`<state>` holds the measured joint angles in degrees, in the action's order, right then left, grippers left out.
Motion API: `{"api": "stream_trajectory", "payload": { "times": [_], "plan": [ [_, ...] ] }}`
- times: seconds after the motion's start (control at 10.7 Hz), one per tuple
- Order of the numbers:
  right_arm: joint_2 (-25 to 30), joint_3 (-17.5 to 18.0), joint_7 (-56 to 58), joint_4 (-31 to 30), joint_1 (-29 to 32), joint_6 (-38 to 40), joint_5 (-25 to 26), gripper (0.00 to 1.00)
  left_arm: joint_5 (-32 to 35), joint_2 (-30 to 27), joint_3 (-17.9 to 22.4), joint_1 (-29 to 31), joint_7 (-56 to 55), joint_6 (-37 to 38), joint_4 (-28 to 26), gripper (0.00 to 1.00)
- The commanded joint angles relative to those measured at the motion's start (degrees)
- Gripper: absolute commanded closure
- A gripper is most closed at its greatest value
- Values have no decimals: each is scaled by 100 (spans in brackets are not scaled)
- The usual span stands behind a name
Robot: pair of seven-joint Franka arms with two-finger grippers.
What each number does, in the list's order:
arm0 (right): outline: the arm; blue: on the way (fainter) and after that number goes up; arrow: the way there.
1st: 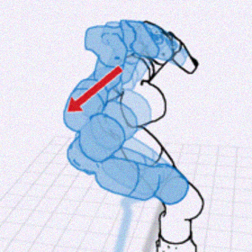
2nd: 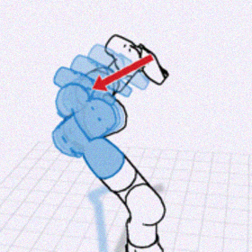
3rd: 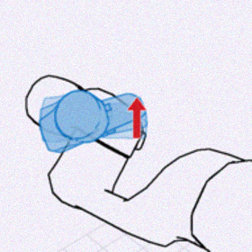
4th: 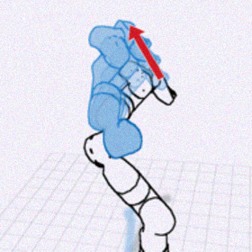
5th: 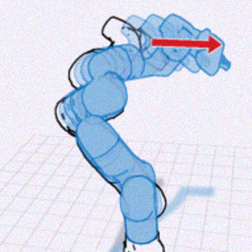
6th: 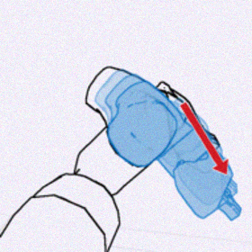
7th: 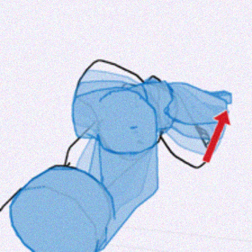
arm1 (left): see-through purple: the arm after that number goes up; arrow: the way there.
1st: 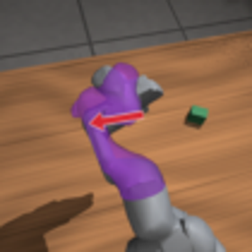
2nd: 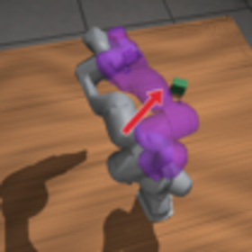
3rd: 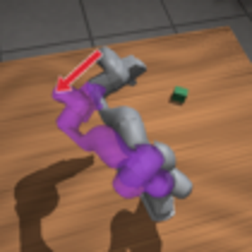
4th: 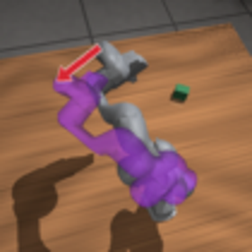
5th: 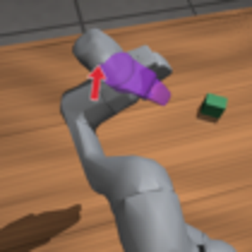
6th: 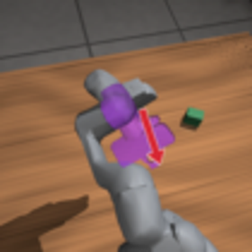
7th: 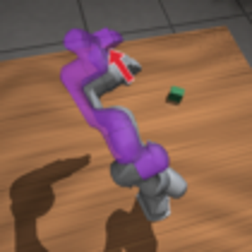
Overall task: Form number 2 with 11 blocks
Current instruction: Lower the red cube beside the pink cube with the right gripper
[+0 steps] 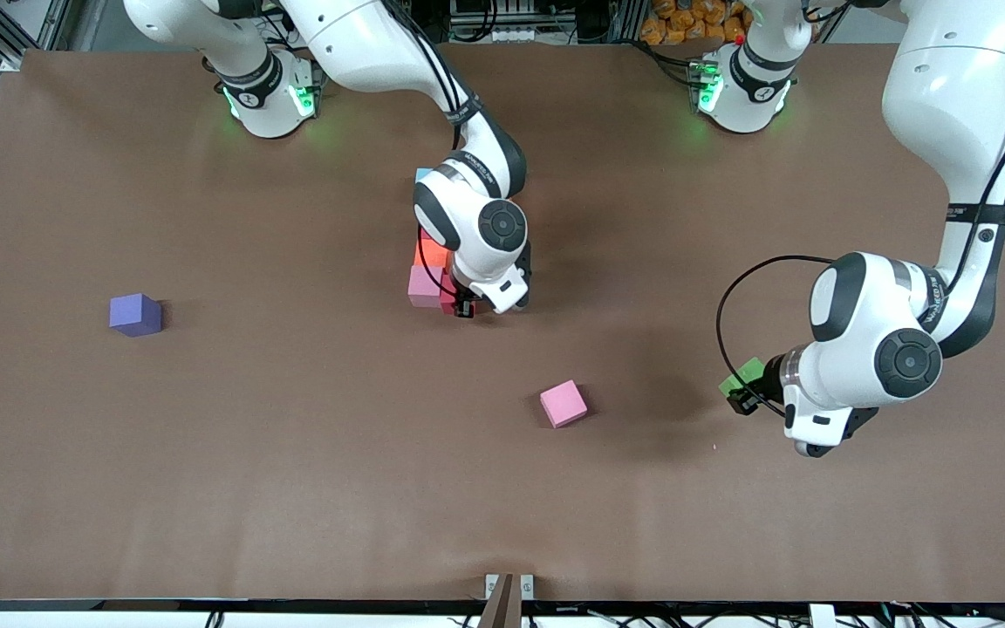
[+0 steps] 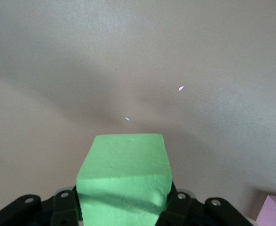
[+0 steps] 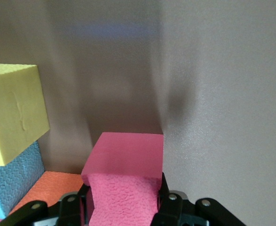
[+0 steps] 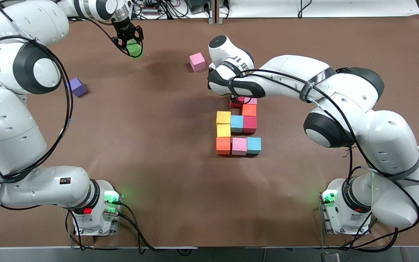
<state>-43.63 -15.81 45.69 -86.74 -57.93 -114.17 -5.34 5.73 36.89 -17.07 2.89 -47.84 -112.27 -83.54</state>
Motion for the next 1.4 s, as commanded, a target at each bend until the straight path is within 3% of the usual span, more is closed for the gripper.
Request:
{"api": "stream_trajectory", "payload": {
  "times": [0.0,0.84,1.03,1.31],
  "plan": [
    [127,69,-8,-300,-43,-97,33,94,139,-16,-15,1,-41,12,-31,100],
    [197,69,-17,-458,-122,-88,33,92,139,-7,-15,1,-23,12,-31,100],
    [197,69,-104,-458,-122,-88,42,63,139,-7,-15,1,-23,12,-31,100],
    [197,69,-113,-440,-122,-79,42,0,139,-7,-15,1,-23,12,-31,100]
  ]
}}
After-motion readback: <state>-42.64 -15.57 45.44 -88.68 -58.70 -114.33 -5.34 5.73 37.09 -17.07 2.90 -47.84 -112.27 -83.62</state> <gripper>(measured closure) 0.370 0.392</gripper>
